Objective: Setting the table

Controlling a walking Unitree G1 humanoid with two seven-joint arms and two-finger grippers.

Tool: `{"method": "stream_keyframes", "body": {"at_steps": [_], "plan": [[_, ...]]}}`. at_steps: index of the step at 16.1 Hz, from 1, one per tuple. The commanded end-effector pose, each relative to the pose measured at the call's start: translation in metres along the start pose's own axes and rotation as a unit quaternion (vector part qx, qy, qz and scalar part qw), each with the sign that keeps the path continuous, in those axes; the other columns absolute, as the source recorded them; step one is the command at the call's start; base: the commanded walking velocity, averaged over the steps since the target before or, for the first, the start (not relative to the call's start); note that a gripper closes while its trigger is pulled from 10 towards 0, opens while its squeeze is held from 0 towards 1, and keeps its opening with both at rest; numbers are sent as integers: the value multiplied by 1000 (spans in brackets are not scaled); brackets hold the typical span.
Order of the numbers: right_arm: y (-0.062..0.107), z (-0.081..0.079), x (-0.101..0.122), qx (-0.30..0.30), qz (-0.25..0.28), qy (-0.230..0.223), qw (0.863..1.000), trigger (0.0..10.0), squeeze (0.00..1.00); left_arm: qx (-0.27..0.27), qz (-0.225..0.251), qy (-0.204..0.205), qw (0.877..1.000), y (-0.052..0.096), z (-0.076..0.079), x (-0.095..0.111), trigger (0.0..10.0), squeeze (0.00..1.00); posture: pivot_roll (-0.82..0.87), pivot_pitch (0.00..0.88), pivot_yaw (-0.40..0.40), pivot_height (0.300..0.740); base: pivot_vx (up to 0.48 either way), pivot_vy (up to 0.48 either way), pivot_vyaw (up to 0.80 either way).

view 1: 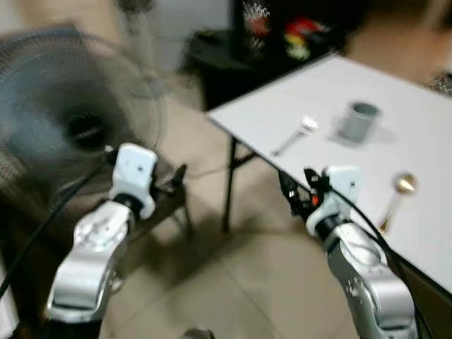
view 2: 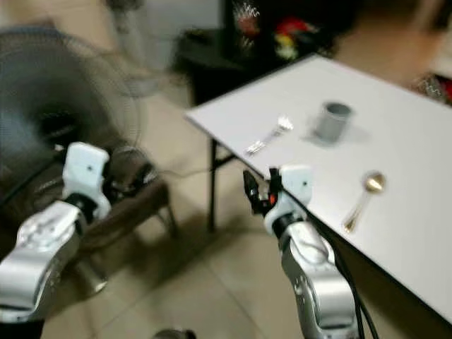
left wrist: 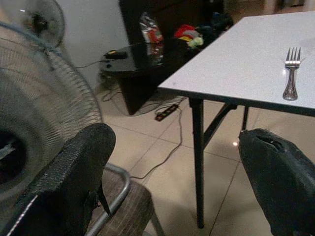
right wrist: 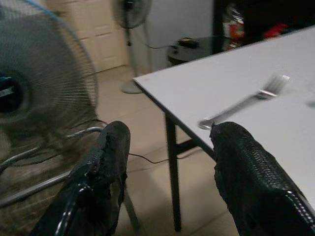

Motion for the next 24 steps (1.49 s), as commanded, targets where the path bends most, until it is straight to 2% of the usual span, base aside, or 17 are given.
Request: {"method": "stream_keyframes", "body": {"at_steps": [1,2,3,5,7,9,12,14,18,19,20,21,24], "plan": [[-1,3,-1,-6,0,-4,1000,10000,0,-3,-9,14,1000,-1,2,-2,10000,0,132,0,21,740,0,0,800],[-1,2,1,-2,5,-14,1000,10000,0,-1,-13,23,1000,-2,2,-3,10000,0,137,0,24,740,0,0,800],[-2,5,0,-10,3,-19,1000,10000,1000,-5,-8,29,1000,-2,3,0,10000,1000,140,0,14,740,0,0,800],[-4,7,-1,-13,2,-17,1000,10000,1000,7,-11,33,999,-2,-3,-2,10000,1000,140,0,14,740,0,0,800],[-7,8,3,-9,7,-22,1000,10000,1000,9,-9,39,999,-2,-3,1,10000,1000,151,0,2,740,0,0,800],[-9,7,3,-6,6,-20,1000,10000,1000,24,-18,48,998,1,-8,-5,10000,1000,152,0,2,740,0,0,800],[-10,7,4,-4,8,-19,1000,10000,1000,19,-12,45,999,1,-6,-1,10000,1000,157,0,-6,740,0,0,800],[-10,6,4,-3,8,-20,1000,10000,1000,38,-16,49,998,3,-12,-4,10000,1000,161,0,-4,740,0,0,800],[-13,7,5,-6,9,-20,1000,10000,1000,71,6,29,997,3,-24,4,10000,996,161,0,-8,740,0,0,800],[-13,8,8,-6,12,-21,1000,10000,1000,70,10,23,997,1,-23,7,10000,714,166,0,-5,740,0,0,800],[-13,8,9,-6,14,-22,1000,10000,1000,66,15,19,998,0,-21,9,10000,686,167,0,-6,740,0,0,800],[-14,11,7,-12,12,-23,1000,10000,1000,56,17,11,998,0,-17,11,10000,475,162,0,-9,740,0,0,800],[-13,24,5,-63,14,-37,997,10000,1000,34,17,1,999,1,-11,11,10000,494,161,0,-1,740,0,0,533]]}}
Point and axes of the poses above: a point about 5 cm out from each wrist's last joint towards the gripper, its own y axis pointing back from the gripper into the wrist, its own x axis along the axis of the wrist's last joint, z = x × y, the point moved 5 cm from there along -y, pointing out of the wrist towards the gripper, and after that the axes turned 3 degrees about y, right-handed, at the moved point
